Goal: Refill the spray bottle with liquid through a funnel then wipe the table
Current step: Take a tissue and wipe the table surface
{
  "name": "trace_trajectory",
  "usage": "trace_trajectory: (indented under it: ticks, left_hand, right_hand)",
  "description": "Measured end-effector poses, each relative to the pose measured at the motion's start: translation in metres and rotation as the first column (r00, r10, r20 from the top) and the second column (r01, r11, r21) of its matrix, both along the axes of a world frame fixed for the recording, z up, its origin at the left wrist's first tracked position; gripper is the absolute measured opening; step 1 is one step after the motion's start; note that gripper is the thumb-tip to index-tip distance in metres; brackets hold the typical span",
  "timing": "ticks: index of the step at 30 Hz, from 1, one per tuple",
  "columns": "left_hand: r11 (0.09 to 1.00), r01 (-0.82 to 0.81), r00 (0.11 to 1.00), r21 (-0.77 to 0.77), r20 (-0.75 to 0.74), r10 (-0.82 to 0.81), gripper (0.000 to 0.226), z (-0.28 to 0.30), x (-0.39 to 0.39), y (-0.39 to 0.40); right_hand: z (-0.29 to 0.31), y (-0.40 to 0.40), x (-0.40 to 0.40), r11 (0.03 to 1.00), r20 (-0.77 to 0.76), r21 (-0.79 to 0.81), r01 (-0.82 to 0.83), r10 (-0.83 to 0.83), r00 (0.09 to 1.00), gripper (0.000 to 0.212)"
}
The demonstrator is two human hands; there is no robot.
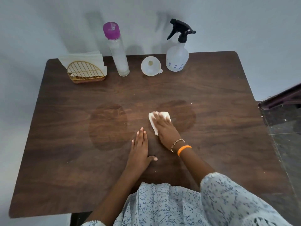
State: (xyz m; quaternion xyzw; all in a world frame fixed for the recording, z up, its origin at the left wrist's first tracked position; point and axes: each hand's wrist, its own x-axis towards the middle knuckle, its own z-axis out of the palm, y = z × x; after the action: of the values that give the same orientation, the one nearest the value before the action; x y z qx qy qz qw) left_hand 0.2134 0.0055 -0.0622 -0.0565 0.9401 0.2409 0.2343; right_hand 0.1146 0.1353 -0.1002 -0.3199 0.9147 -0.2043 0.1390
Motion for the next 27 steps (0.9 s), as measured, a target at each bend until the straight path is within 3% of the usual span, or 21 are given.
trace_trajectory:
  ticks: [3, 6, 10, 13, 16, 19, 23, 27]
  left_hand:
    - [1.0, -0.004, 1.0, 0.013, 0.001, 0.004, 0.109, -0.002, 0.0, 0.0]
    - [1.0, -0.002, 1.0, 0.029, 0.005, 0.002, 0.108, -0.003, 0.0, 0.0]
    - [0.999, -0.001, 1.0, 0.035, 0.004, 0.001, 0.107, -0.004, 0.001, -0.001]
    - [1.0, 0.004, 1.0, 0.023, 0.008, -0.004, 0.108, -0.006, -0.001, 0.0]
    - [1.0, 0.005, 1.0, 0.011, 0.015, -0.005, 0.108, -0.006, -0.002, 0.0]
    - [1.0, 0.009, 1.0, 0.0, 0.01, -0.009, 0.107, -0.005, -0.002, 0.0]
    - [1.0, 0.003, 1.0, 0.03, 0.008, -0.004, 0.107, -0.004, -0.001, -0.001]
    - [0.999, 0.008, 1.0, 0.043, 0.001, -0.008, 0.106, -0.005, 0.001, -0.003]
  right_hand:
    - [-0.004, 0.047, -0.003, 0.999, -0.022, -0.037, -0.031, 0.03, 0.999, 0.058]
    - [-0.005, 0.09, -0.028, 0.964, 0.0, -0.06, 0.259, -0.26, 0.966, 0.058]
    - [-0.008, 0.1, -0.01, 0.825, 0.033, -0.042, 0.564, -0.563, 0.826, 0.067]
    - [-0.01, 0.055, 0.032, 0.862, 0.065, -0.062, 0.502, -0.499, 0.864, 0.067]
    - [-0.007, 0.008, 0.047, 0.964, 0.082, -0.11, 0.243, -0.234, 0.969, 0.066]
    - [0.001, 0.0, 0.009, 0.997, 0.024, -0.05, 0.064, -0.063, 0.998, 0.064]
    - [0.005, 0.029, -0.048, 0.965, 0.065, -0.009, 0.263, -0.262, 0.963, 0.065]
    - [0.005, 0.069, -0.031, 0.847, 0.069, 0.033, 0.53, -0.531, 0.845, 0.073]
